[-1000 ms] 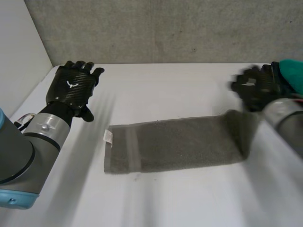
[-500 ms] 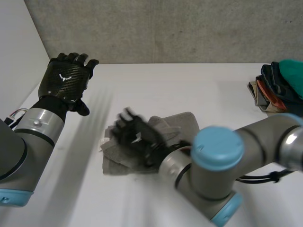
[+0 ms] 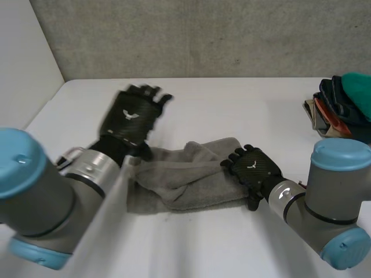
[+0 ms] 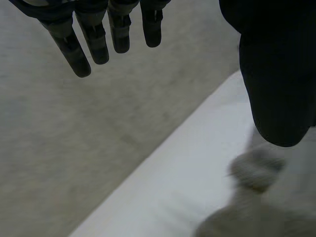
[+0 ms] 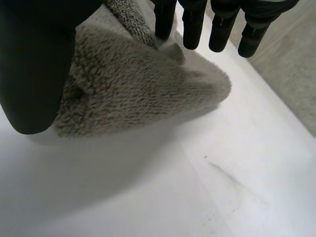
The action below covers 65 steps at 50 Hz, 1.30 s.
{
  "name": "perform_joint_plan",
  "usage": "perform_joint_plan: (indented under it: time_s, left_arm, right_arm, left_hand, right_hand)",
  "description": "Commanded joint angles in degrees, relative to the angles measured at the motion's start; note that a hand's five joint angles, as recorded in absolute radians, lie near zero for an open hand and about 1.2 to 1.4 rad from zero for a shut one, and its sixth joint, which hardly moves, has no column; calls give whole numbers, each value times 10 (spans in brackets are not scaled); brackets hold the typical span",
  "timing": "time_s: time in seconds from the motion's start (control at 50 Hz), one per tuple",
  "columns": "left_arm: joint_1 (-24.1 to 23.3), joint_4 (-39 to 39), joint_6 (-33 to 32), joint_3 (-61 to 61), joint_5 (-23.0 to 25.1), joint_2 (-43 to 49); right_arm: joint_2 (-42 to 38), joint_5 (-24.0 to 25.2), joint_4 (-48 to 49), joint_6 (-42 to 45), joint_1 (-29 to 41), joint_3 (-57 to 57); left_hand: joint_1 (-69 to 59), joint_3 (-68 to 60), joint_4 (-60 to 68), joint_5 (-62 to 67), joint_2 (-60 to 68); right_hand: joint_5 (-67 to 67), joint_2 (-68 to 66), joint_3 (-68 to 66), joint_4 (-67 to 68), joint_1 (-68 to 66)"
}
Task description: Fold the laundry.
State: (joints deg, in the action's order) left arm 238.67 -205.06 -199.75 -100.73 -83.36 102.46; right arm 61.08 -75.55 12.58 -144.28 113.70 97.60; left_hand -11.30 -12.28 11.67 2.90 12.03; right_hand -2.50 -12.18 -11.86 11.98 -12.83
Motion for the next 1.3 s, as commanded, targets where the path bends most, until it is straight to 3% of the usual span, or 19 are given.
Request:
perform_joint_plan:
  time_s: [0.02, 0.1, 0.3, 0.38, 0.4, 0.48, 0.74, 0.8, 1.0, 1.16, 1.22, 1.3]
  left_arm:
    - [-63, -2, 34, 65, 22, 108]
    - [-87, -1, 28, 111, 17, 172]
    - [-85, 17, 21, 222, -14, 289]
    - [-73, 27, -19, 236, -88, 308]
    - [-62, 23, -38, 231, -130, 306]
    - [-44, 13, -57, 217, -200, 289]
    - [-20, 11, -57, 93, -198, 168]
    - [-7, 8, -57, 70, -198, 151]
    - [7, 14, -59, -6, -197, 76]
    - [11, 14, -56, -50, -192, -26]
    - [12, 13, -56, -49, -192, -51]
    - [13, 13, -56, -45, -192, -62]
  right_arm:
    - [12, 0, 32, -13, 5, 22]
    - [16, -1, 34, -17, 11, 31]
    - [36, -7, 53, -17, 13, 55]
    - [35, -7, 53, -17, 12, 54]
    - [35, -7, 53, -17, 12, 54]
    - [32, -7, 54, -17, 13, 48]
    - [10, -9, 53, -15, 6, 18]
    - [11, -10, 52, -14, 4, 22]
    - [70, -45, -2, 22, -1, 52]
    - [106, -65, -43, 182, -46, 52]
    - [112, -62, -21, 219, -25, 23]
    - [107, -37, 28, 229, 75, -13]
  left_hand:
    - [1, 11, -5, -17, -8]
    - [-4, 6, 1, -12, -3]
    - [-24, -15, 21, 8, 17]
    - [-112, -102, 108, 96, 104]
    - [-112, -102, 108, 96, 105]
    - [-104, -94, 100, 88, 96]
    - [-50, -40, 46, 34, 42]
    - [-50, -40, 46, 34, 42]
    - [-26, -16, 22, 10, 19]
    - [-16, -6, 12, 0, 9]
    - [-16, -6, 12, 0, 9]
    - [-14, -5, 11, -2, 7]
  right_hand:
    - [11, 8, 4, -5, 14]
    - [11, 8, 4, -5, 14]
    - [4, 1, -2, 1, 7]
    - [-51, -54, -58, 56, -48]
    - [-63, -66, -70, 68, -60]
    - [-142, -145, -149, 147, -139]
    - [-485, -488, -492, 490, -482]
    - [-668, -671, -675, 673, -665]
    - [-675, -678, -681, 680, -672]
    - [-675, -678, -681, 680, -672]
    - [-675, -678, -681, 680, -672]
    - [-675, -678, -681, 680, -672]
